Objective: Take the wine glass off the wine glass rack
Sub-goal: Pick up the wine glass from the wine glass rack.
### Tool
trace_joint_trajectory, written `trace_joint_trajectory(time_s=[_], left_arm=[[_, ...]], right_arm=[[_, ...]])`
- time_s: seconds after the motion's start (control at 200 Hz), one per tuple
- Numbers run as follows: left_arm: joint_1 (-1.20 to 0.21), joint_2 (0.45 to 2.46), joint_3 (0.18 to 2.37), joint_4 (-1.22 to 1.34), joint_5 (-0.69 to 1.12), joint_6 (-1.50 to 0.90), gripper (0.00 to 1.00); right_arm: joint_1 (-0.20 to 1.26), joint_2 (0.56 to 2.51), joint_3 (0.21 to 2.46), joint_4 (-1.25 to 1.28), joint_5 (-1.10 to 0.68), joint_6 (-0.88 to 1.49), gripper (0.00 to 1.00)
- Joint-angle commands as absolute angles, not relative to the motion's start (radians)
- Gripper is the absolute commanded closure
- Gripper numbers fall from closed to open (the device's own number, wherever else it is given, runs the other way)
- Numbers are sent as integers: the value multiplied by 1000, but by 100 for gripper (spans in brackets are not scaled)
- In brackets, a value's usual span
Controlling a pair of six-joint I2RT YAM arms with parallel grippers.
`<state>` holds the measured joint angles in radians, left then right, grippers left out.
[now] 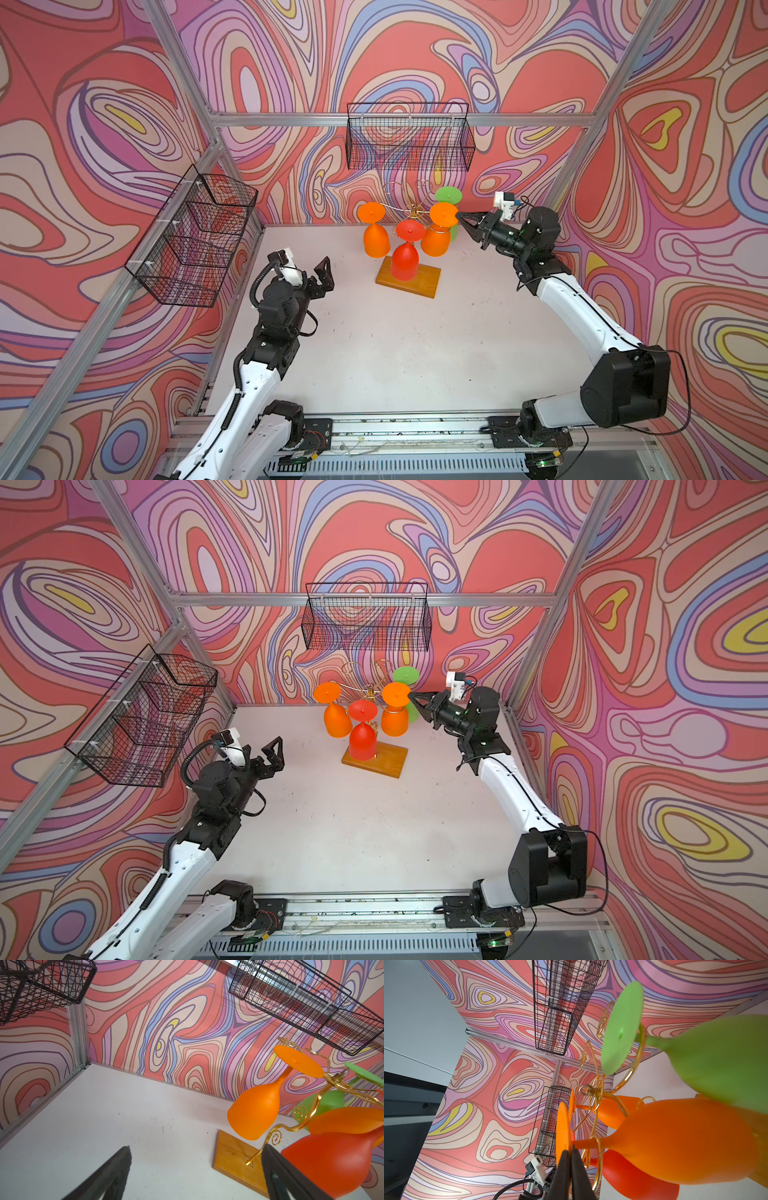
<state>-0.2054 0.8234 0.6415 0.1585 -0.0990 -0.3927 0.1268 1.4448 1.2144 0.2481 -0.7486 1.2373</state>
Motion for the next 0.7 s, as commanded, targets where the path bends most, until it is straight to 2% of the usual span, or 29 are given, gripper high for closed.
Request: trace_joint_trajectory(time_s=[0.0, 0.361, 0.696], left_arm=[[-212, 808, 643, 151, -112, -381, 3], [-212, 811, 644, 152, -112, -380, 3], [-212, 825, 650, 155, -104, -382, 3]], right_arm=[[129, 1466, 1239, 284, -735, 1242, 100], [129, 1493, 1246, 327, -740, 1275, 100], [129, 1416, 1220, 251, -727, 1217, 100]])
